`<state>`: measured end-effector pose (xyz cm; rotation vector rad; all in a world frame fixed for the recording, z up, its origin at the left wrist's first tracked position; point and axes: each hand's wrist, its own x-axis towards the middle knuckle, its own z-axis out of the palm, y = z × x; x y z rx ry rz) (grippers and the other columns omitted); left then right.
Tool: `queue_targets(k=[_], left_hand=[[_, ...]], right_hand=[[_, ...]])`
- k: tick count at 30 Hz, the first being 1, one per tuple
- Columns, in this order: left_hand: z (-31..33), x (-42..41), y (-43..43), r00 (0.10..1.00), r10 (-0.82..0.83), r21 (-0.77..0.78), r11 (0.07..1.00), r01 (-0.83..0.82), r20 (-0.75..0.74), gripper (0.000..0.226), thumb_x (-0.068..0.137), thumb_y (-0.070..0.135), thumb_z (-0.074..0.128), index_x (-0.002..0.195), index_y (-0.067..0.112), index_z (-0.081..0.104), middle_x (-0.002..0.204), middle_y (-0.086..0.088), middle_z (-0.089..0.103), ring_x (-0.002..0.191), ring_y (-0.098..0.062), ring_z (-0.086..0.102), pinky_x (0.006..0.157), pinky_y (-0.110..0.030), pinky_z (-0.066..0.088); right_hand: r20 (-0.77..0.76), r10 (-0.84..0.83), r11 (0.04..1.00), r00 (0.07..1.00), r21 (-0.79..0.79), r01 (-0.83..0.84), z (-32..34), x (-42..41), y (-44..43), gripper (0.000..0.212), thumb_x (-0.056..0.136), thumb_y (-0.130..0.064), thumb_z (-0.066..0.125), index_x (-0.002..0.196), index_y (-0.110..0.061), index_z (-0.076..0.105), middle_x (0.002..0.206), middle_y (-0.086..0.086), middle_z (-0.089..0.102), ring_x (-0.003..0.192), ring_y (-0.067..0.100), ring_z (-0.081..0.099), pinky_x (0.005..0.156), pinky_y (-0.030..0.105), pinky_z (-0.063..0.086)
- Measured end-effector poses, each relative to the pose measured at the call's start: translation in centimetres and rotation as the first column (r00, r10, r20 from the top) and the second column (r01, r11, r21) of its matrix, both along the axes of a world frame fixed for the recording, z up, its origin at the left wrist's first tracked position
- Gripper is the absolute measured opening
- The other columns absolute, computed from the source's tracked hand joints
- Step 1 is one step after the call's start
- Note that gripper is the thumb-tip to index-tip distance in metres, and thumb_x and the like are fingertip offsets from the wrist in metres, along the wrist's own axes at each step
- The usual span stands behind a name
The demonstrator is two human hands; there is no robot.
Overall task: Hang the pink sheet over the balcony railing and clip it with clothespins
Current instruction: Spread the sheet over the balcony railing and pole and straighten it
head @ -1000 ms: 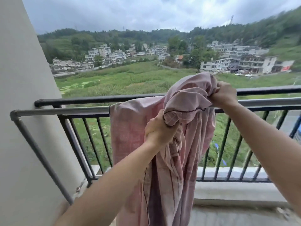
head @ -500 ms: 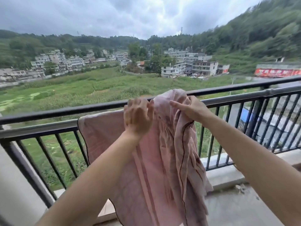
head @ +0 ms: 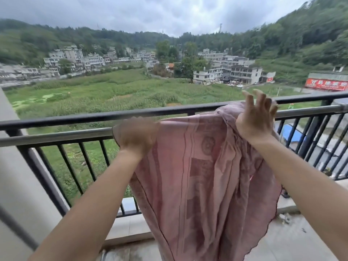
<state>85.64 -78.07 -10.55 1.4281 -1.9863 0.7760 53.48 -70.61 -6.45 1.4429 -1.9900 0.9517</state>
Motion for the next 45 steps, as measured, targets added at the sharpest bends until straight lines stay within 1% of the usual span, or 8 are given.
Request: queue_targets(k=[5,9,19,25,31,39,42,45], left_hand=[[-1.5,2.8,1.3,0.868,0.017,-0.076,0.995,-0.063,-0.496,0.031,0.099,0.040,0.043,0.110,0.016,0.060,0.129,-0.014,0.049,0.122,-0.030,0.041,0.105,-0.045,0.023],[-3.2,4.4,3.7,0.480,0.132,0.102,0.991,-0.090,-0.867,0.047,0.092,0.052,0.049,0.119,0.015,0.040,0.127,-0.014,0.045,0.116,-0.034,0.046,0.096,-0.051,0.041],[1.5,9.1,6.7,-0.050,0.202,0.170,0.913,0.371,-0.978,0.039,0.088,0.052,0.061,0.084,0.013,0.063,0.092,-0.008,0.066,0.085,-0.024,0.062,0.079,-0.036,0.050],[3.3,13.1,6.5,-0.076,0.255,0.209,0.904,0.373,-0.964,0.054,0.075,0.046,0.075,0.113,0.009,0.066,0.114,-0.011,0.068,0.107,-0.030,0.063,0.099,-0.048,0.049],[4.1,19.1,5.1,-0.228,0.098,0.050,0.977,0.209,-0.969,0.014,0.084,0.032,0.074,0.075,0.024,0.066,0.104,0.001,0.066,0.112,-0.020,0.056,0.110,-0.040,0.038],[4.7,29.0,4.8,-0.196,0.000,-0.071,0.932,0.356,-0.981,0.012,0.083,0.025,0.075,0.073,0.022,0.069,0.073,0.003,0.065,0.069,-0.013,0.061,0.069,-0.028,0.050],[5.5,31.5,4.9,-0.145,-0.034,-0.093,0.902,0.421,-0.989,0.009,0.086,0.025,0.071,0.080,0.019,0.069,0.075,0.001,0.066,0.071,-0.014,0.061,0.066,-0.026,0.051],[5.3,33.5,4.5,-0.067,-0.059,-0.084,0.886,0.456,-0.996,0.010,0.088,0.025,0.070,0.080,0.020,0.071,0.077,0.002,0.066,0.078,-0.016,0.060,0.074,-0.030,0.050]], right_hand=[[-0.029,0.360,0.915,0.932,0.208,-0.347,0.2,7.9,-1.5,0.048,0.096,-0.042,0.040,0.133,-0.017,0.056,0.131,0.012,0.057,0.122,0.033,0.050,0.103,0.047,0.035],[-0.055,0.476,0.826,0.878,0.371,-0.425,-0.6,13.0,-2.7,0.065,0.094,-0.066,0.025,0.122,-0.020,0.062,0.117,0.009,0.064,0.111,0.029,0.057,0.101,0.047,0.038],[-0.093,0.559,0.810,0.824,0.270,-0.520,-1.3,17.5,-4.3,0.059,0.097,-0.060,0.028,0.111,-0.016,0.064,0.113,0.010,0.065,0.109,0.032,0.057,0.099,0.049,0.037],[-0.074,0.661,0.740,0.747,0.232,-0.632,-1.3,20.2,-4.5,0.050,0.098,-0.054,0.035,0.121,-0.019,0.063,0.120,0.010,0.064,0.114,0.032,0.055,0.099,0.046,0.037],[-0.019,0.770,0.623,0.637,0.238,-0.745,0.6,25.4,-5.2,0.047,0.100,-0.054,0.035,0.117,-0.022,0.065,0.112,0.004,0.065,0.098,0.026,0.061,0.076,0.036,0.044],[0.112,0.806,0.540,0.582,0.266,-0.799,4.8,39.0,-9.6,0.041,0.103,-0.043,0.040,0.128,-0.019,0.062,0.122,0.009,0.057,0.102,0.025,0.058,0.086,0.038,0.048],[0.350,0.797,0.312,0.492,0.459,-0.832,6.6,44.4,-11.3,0.034,0.104,-0.027,0.042,0.131,-0.022,0.062,0.130,-0.002,0.060,0.116,0.020,0.058,0.100,0.037,0.046],[0.717,0.519,-0.074,0.465,0.580,-0.811,7.1,47.6,-12.5,0.030,0.099,-0.026,0.045,0.110,-0.016,0.071,0.102,0.000,0.073,0.084,0.017,0.071,0.075,0.033,0.059]])
